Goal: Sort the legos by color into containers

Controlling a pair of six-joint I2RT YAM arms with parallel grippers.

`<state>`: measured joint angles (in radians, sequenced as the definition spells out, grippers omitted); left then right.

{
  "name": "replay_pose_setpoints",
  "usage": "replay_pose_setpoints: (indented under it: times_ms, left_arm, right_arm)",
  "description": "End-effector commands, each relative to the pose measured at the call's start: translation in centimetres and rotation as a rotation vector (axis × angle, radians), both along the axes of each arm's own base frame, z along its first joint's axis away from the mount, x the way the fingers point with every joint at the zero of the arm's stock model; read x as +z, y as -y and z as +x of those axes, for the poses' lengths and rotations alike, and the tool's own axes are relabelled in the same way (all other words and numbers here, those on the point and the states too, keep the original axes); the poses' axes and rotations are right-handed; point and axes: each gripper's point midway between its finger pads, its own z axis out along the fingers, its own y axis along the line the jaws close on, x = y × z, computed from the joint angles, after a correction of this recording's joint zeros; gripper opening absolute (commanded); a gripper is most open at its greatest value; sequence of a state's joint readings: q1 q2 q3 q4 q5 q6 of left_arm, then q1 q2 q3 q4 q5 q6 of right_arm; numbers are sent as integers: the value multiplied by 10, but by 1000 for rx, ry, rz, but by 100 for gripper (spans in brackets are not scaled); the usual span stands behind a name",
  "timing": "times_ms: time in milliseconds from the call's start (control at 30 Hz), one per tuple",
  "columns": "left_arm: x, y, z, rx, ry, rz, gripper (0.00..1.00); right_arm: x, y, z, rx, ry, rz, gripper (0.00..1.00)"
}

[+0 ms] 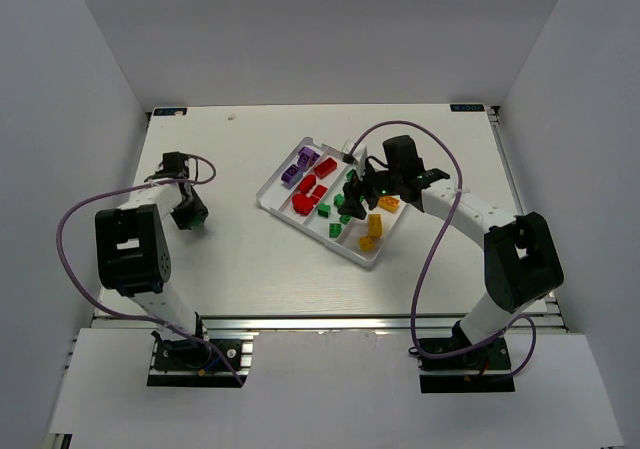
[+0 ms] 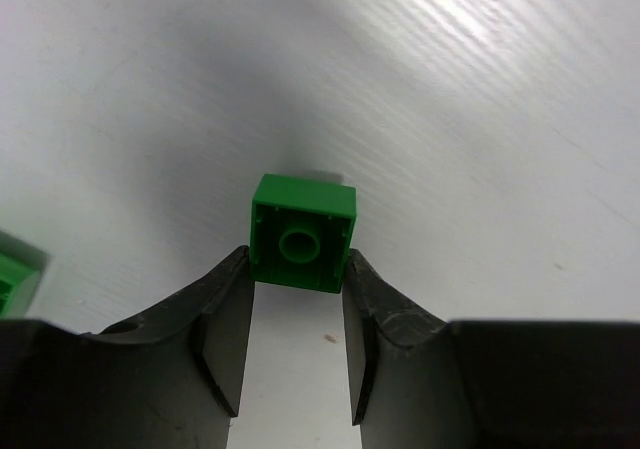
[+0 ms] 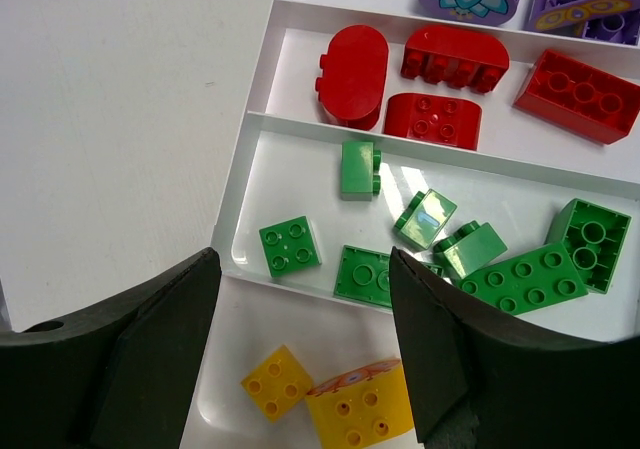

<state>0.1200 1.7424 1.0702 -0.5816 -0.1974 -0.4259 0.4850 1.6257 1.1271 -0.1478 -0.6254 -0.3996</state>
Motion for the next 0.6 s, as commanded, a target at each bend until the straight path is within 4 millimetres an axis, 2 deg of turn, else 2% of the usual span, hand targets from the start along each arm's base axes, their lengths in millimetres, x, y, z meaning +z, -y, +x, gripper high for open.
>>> replay_pose_setpoints:
  times_ms: [0,33,133,167,200,233,267,300,333,367,433,467,500,567]
  left_arm:
    - [34,21,20,-59,165,-103,30]
    - [50,38,28,-99,244,-186,30]
    - [70,81,28,-199,350,-326,30]
    - [92,111,31,-294,434,-401,30]
    - [92,127,22,-335,440,-452,30]
    - [104,148,25,-379,496,-510,30]
    - [115,180,13,-466,516,-585,30]
    - [112,195,4,-498,506,-626,30]
    - [115,209,-1,-512,507,-664,30]
    - [118,232,-8,-574,509,-693,30]
    - [118,257,-15,-614,503,-738,30]
    - [117,277,-24,-661,486,-756,30]
    - [109,286,-26,-668,461,-758,30]
    - [109,308,-30,-708,447,-760,30]
  right_arm:
    - [14,-1,-3,11,29,35,73]
    - [15,-1,-4,11,31,35,73]
    - [16,1,-2,3,34,38,73]
    - [17,1,-1,-1,36,41,72]
    - [19,2,1,-8,32,45,72]
    - [20,4,4,-22,29,47,72]
    - [21,6,7,-38,26,52,68]
    - [23,8,11,-67,13,55,65]
    - [23,10,13,-74,7,59,61]
    - [24,15,18,-97,1,64,51]
    - [28,22,26,-130,-4,75,38]
    - [29,24,28,-139,-6,77,26]
    - [30,26,30,-148,-9,81,20]
    - [30,31,33,-168,-15,81,7]
